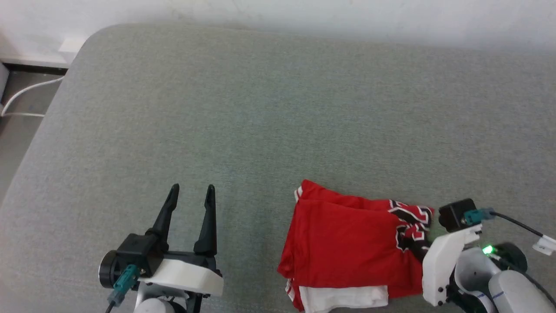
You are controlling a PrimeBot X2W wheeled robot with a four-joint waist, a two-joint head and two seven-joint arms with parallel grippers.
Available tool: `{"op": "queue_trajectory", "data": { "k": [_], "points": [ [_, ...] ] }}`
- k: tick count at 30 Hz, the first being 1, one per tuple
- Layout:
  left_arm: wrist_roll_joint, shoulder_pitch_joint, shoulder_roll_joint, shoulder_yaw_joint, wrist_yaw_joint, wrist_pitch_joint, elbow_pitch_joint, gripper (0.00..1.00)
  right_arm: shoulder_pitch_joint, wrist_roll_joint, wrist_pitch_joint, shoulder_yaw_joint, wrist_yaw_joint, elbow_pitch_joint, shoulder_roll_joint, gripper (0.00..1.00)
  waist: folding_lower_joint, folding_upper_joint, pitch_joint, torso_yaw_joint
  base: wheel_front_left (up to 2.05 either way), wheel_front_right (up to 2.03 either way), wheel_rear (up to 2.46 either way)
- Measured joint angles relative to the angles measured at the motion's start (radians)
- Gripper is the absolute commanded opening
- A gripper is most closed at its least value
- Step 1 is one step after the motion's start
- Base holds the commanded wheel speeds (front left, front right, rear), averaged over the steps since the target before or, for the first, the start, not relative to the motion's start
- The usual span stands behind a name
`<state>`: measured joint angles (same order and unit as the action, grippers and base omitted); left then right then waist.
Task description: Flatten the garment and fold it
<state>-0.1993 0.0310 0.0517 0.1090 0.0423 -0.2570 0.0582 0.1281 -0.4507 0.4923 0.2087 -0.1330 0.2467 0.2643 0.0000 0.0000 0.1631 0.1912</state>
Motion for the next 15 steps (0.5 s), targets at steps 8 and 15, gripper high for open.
{"op": "queue_trajectory", "data": {
  "k": [8, 15],
  "points": [
    [0.000, 0.000, 0.000, 0.043, 0.001, 0.000, -0.004, 1.00, 0.139, 0.129, 0.003, 0.141, 0.000, -0.117, 0.177, 0.00, 0.0000, 0.0000, -0.014, -0.101, 0.00, 0.00, 0.00],
    [-0.002, 0.065, -0.001, 0.115, 0.001, 0.000, -0.018, 1.00, 0.266, 0.137, 0.062, 0.230, 0.000, -0.172, 0.402, 0.00, 0.0000, 0.0000, 0.004, -0.224, 0.00, 0.00, 0.00]
  ]
}}
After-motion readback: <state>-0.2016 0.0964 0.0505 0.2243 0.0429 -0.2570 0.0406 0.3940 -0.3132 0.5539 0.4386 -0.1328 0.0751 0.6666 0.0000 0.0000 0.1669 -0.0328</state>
